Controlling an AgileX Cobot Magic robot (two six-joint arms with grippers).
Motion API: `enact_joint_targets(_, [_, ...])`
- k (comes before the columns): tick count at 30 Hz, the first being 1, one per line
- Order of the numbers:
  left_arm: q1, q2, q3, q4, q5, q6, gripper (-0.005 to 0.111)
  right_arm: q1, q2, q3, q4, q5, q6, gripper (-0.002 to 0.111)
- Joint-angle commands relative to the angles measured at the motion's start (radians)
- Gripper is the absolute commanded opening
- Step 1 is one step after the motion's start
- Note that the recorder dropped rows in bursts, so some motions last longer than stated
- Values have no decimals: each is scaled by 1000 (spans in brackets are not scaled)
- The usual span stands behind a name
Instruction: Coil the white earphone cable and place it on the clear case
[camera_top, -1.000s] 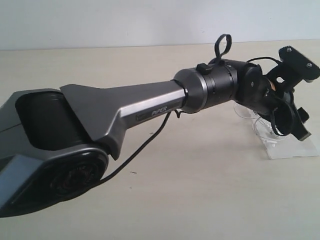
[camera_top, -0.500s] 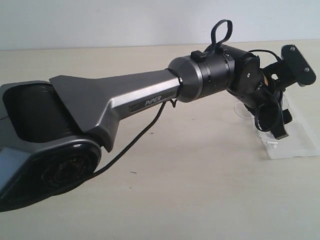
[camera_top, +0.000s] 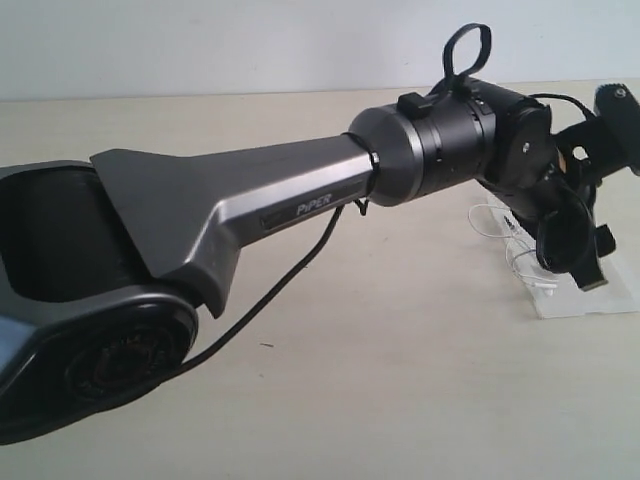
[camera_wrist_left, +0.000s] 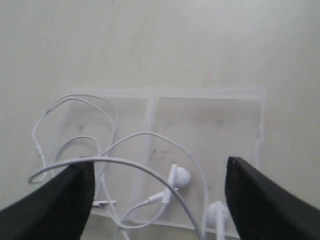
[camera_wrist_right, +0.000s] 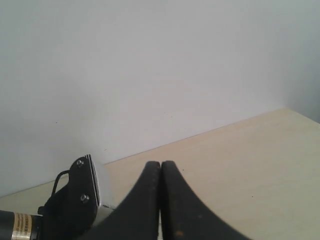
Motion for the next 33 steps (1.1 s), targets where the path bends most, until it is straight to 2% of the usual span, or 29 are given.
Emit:
enact_joint_targets(1, [-16, -11, -4, 12, 44, 10, 70, -4, -4, 4, -2, -5, -6, 0])
enact_joint_targets(6, [-8, -11, -4, 114, 147, -77, 70, -4, -4, 4, -2, -5, -6, 0])
enact_joint_targets(9, [1, -11, -4, 127, 176, -114, 70, -4, -4, 4, -2, -5, -6, 0])
enact_joint_targets(20, [6, -56, -4, 228, 215, -128, 70, -4, -4, 4, -2, -5, -6, 0])
enact_joint_targets(30, [6, -123, -4, 233, 222, -160, 70, -4, -4, 4, -2, -5, -6, 0])
enact_joint_targets(33, [7, -145, -4, 235, 241, -237, 63, -4, -4, 4, -2, -5, -6, 0])
